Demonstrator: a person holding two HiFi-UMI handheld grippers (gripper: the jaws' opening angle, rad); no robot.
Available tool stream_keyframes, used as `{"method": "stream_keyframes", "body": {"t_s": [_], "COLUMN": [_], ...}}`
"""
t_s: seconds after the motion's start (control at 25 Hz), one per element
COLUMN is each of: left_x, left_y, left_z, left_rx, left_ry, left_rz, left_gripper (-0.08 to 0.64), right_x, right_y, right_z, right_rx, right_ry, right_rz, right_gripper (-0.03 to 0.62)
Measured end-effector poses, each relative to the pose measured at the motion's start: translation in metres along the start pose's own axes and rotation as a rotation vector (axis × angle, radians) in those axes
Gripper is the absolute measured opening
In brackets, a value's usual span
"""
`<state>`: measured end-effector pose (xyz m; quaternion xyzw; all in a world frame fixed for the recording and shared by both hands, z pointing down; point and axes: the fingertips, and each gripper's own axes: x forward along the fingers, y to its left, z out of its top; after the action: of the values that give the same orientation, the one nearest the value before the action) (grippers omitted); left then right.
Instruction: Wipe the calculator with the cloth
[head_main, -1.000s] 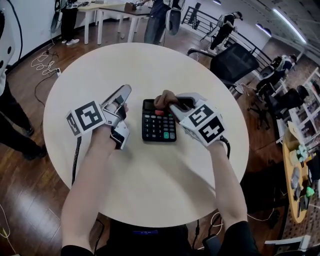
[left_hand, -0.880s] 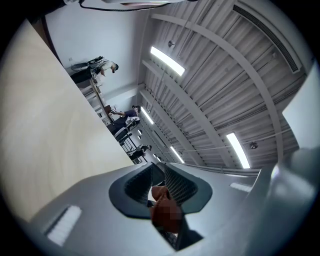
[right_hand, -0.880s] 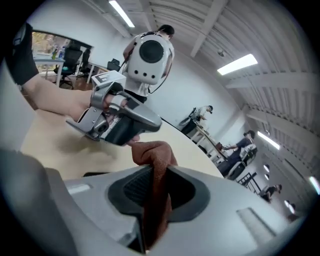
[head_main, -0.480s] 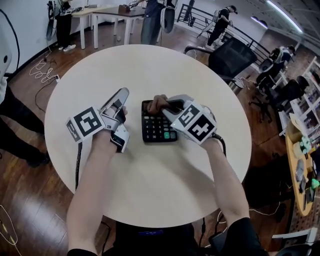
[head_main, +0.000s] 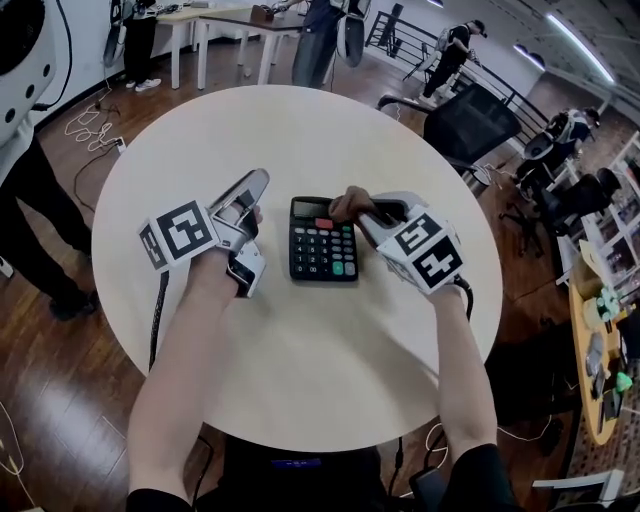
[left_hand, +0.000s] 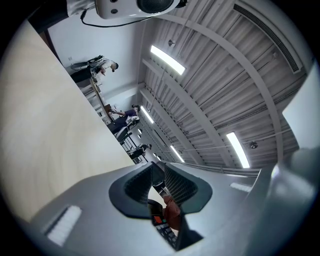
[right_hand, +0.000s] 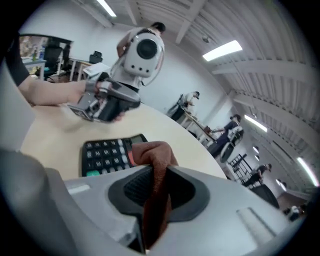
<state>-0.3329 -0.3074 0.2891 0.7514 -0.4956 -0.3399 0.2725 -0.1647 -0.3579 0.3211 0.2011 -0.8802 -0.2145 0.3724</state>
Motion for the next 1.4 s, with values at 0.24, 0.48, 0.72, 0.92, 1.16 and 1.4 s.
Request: {"method": "stream_keyframes", "body": {"t_s": [0.24,0.48,0.72,0.92,1.16,1.4], "left_x": [0.0,0.0,-0.001,-0.001,-0.003,0.0], "left_y": [0.003,0.003,0.002,0.002,0.003,0.002], "left_z": [0.001,0.0,0.001,0.001,0.0,0.0], "left_rx": [0.003,0.003,0.005,0.01,0.0,-0.002], "left_ry": [-0.006,0.002,0.001,0.008,0.003,0.004], "left_rz": [0.006,0.008,0.006,0.006,0.005,0.002], "left_gripper": [0.06,0.06,0.06,0.06,0.06,0.06], "right_x": [0.037,0.038,-0.008,-0.034,0.017,0.035], "right_y": [0.048,0.081,0.134,0.139,0.055,0.08], "right_z": [0.071,0.061,0.046,0.038,0.06,0.054], "right_rx": [-0.186,-0.229,-0.28,-0.255,-0.186,-0.292], "right_ry": [-0.069,-0.027,-0.022,-0.037,-0.052,0.0], "right_rz": [0.09,0.176,0.314,0.379,0.089,0.159], "right_gripper": [0.067,0.067,0.067,0.067,0.067,0.067]}}
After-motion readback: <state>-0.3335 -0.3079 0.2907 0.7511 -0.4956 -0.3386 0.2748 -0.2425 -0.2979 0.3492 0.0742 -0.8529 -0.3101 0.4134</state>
